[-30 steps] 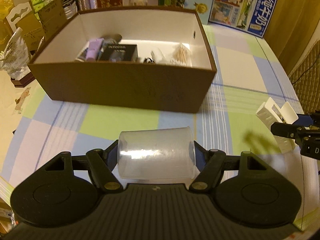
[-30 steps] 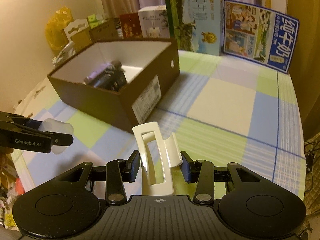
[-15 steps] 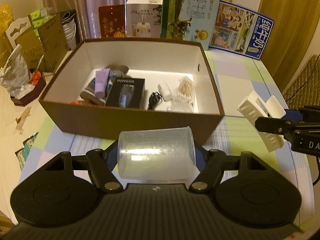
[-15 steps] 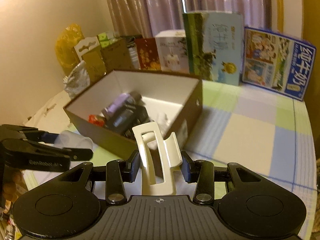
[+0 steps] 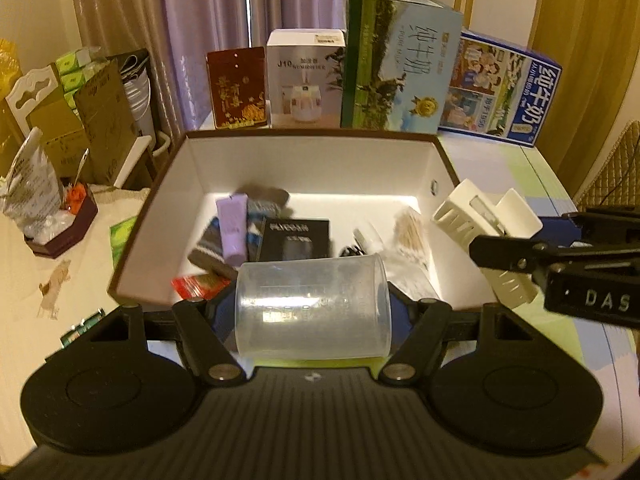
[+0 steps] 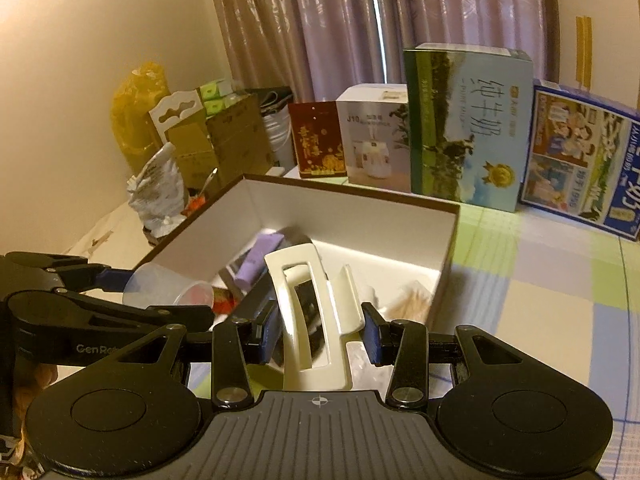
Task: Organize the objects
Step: 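Carry the clear cup and white clip back over the box, then lower the cup and clip into the box and open both tools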
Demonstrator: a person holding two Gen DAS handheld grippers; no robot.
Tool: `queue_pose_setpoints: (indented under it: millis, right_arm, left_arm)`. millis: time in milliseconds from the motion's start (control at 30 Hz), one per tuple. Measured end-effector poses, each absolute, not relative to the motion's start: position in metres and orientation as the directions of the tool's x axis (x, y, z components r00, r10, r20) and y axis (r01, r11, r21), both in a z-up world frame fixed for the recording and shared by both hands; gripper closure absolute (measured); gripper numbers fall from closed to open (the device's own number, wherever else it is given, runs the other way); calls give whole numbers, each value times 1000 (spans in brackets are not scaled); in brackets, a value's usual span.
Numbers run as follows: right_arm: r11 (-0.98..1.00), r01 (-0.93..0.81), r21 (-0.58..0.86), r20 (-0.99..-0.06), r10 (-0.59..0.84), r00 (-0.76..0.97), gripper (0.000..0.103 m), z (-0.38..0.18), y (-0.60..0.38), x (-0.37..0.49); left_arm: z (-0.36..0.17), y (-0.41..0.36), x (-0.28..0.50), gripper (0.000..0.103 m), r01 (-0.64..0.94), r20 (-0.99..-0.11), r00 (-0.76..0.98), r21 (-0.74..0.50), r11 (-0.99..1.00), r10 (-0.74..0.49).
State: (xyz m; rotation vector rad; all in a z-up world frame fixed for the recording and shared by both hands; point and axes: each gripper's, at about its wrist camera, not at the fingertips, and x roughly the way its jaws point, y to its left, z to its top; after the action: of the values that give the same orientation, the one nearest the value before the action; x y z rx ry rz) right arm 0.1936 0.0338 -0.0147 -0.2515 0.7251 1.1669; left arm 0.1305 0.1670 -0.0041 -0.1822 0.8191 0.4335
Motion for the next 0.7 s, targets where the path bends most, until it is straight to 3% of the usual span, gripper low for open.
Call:
queue_pose_setpoints:
  millis: [700]
  right_arm:
    - [471,-867,165,-682,690,244,63,-40,119,222]
  left_arm:
    - [-21,258,194,34,-403,-761,583,34,915,285]
